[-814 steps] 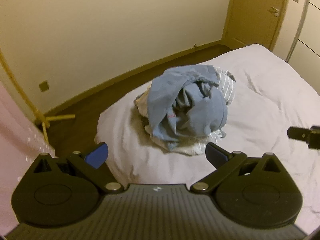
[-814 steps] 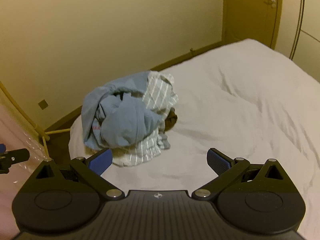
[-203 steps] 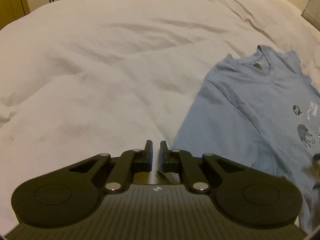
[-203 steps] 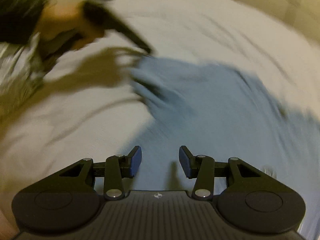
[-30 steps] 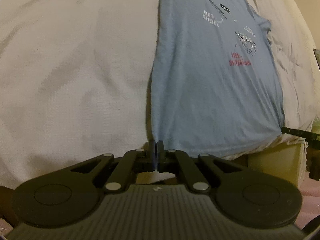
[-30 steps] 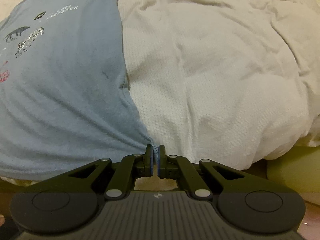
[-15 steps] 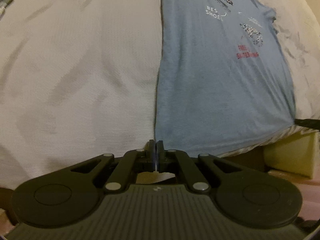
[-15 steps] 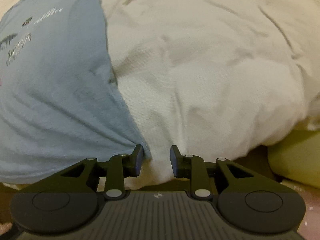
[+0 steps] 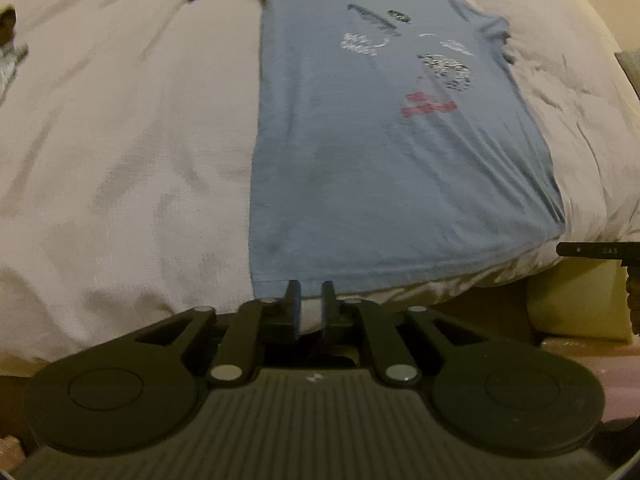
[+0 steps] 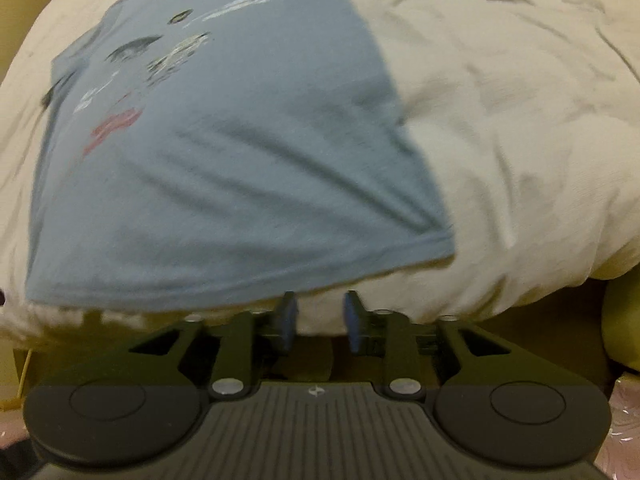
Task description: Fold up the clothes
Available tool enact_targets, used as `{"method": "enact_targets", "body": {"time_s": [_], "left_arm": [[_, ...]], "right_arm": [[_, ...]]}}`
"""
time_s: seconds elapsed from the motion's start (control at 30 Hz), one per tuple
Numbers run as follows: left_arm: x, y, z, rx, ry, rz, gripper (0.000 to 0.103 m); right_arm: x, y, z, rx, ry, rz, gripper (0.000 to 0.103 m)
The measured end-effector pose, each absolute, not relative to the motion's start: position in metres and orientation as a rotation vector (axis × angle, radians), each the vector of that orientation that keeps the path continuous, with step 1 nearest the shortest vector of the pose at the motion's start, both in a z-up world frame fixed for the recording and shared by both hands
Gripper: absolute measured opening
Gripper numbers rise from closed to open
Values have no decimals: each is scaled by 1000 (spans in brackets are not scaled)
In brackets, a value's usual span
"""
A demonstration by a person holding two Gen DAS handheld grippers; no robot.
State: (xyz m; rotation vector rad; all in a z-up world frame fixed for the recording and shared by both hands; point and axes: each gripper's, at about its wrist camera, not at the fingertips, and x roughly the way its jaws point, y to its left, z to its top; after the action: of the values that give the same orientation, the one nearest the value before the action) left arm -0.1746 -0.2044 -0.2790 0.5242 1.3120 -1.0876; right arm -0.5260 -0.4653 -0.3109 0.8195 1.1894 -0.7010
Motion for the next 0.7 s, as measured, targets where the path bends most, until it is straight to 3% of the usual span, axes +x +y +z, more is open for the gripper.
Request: {"method": "enact_targets", "body": {"time_s": [0.1, 0.17, 0.23, 0.43, 0.7], "left_arm": [[-183, -211, -259, 568, 1244, -1110, 28], [-186, -217, -245, 594, 1195, -1132, 35], [-189, -224, -231, 614, 1143, -1162, 58], [-194, -236, -192, 633, 1017, -1257, 99], [-197, -212, -160, 614, 950, -1337, 101]], "right_arm": [[-518, -449, -294, 807, 1188, -720, 64], [-512, -439, -277, 800, 1165, -739, 72], [-504, -432, -258, 790, 1126, -760, 85], [-490, -407, -193, 773, 1024, -824, 88], [-489, -356, -144, 805, 967, -883, 88]]}}
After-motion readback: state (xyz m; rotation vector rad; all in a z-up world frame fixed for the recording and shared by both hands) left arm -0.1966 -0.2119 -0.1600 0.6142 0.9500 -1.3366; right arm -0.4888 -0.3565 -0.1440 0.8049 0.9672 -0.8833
